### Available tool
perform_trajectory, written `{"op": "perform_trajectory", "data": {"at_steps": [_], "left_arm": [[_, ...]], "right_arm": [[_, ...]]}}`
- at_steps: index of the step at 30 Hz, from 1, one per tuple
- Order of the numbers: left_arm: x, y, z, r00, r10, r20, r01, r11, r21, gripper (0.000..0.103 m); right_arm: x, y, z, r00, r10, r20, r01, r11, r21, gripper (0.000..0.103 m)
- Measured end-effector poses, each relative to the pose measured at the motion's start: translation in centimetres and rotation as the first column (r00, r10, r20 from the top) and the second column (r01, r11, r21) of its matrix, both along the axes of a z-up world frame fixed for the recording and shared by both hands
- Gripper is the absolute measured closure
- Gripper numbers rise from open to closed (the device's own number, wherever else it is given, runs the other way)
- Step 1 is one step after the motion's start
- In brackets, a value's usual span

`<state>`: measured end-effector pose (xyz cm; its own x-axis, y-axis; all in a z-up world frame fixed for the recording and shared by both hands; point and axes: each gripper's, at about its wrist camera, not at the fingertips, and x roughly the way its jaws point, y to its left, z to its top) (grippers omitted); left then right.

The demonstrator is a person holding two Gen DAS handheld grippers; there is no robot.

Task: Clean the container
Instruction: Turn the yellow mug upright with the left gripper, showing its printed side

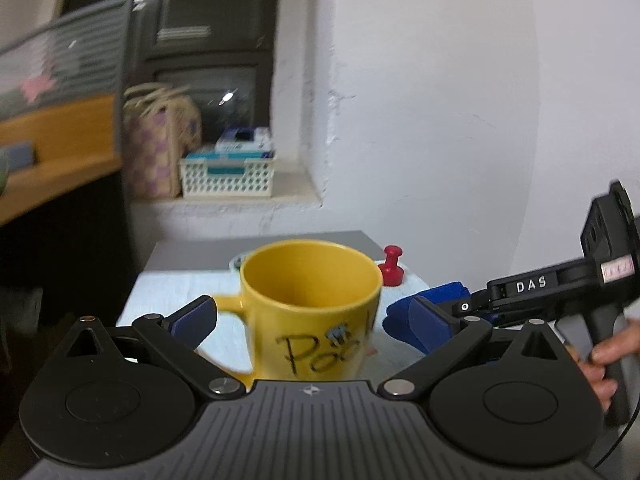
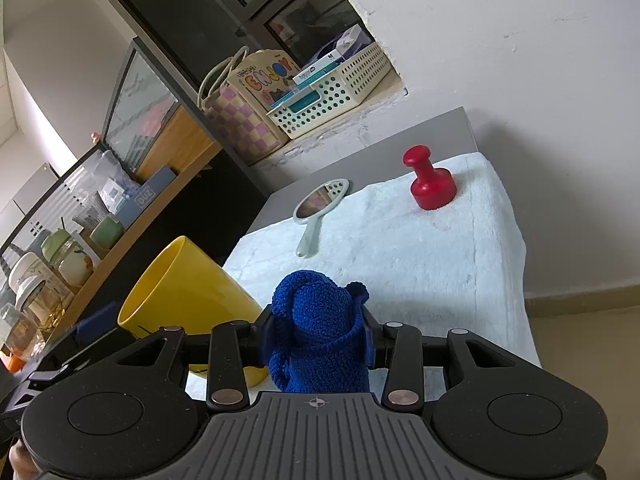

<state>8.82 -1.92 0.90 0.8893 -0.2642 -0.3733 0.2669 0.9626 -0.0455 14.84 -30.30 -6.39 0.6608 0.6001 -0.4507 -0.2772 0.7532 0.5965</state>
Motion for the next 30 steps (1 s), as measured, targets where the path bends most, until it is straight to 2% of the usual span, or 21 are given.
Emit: {"op": "perform_trajectory", "data": {"at_steps": [5, 7, 11, 17, 22, 27, 30], "left_arm": [[-0.3, -1.4, -0.8, 0.999, 0.04, -0.037, -0.039, 0.999, 0.009, 0.0], [-0.2, -2.0, -1.0, 0.997, 0.059, -0.042, -0.058, 0.998, 0.013, 0.0], [0.0, -3.3, -1.3, 0.989, 0.145, -0.04, -0.145, 0.989, 0.013, 0.0], [1.2, -5.3, -1.0, 0.958, 0.285, 0.014, -0.285, 0.958, 0.036, 0.0], [2.4, -6.8, -0.9, 0.943, 0.332, -0.017, -0.331, 0.943, 0.044, 0.0], [2.9, -7.3, -1.2, 0.909, 0.417, 0.0, -0.417, 0.908, 0.038, 0.0], [3.4, -7.3, -1.4, 0.897, 0.441, 0.0, -0.441, 0.897, 0.034, 0.001]], "right_arm": [[-0.9, -0.1, 0.2, 1.0, 0.006, -0.001, -0.006, 1.0, 0.008, 0.06], [0.0, -0.2, -0.4, 1.0, 0.008, 0.0, -0.008, 1.0, 0.011, 0.059], [0.5, -0.5, -0.8, 1.0, 0.007, 0.001, -0.007, 1.0, 0.014, 0.059], [0.4, -0.9, -1.0, 1.0, 0.008, -0.001, -0.008, 1.0, 0.02, 0.058], [0.4, -1.1, -1.1, 1.0, 0.009, 0.003, -0.009, 1.0, 0.027, 0.058], [0.4, -1.3, -1.1, 1.0, 0.008, 0.004, -0.009, 0.999, 0.037, 0.058], [0.5, -1.4, -1.2, 1.0, 0.008, 0.004, -0.008, 0.999, 0.043, 0.058]]}}
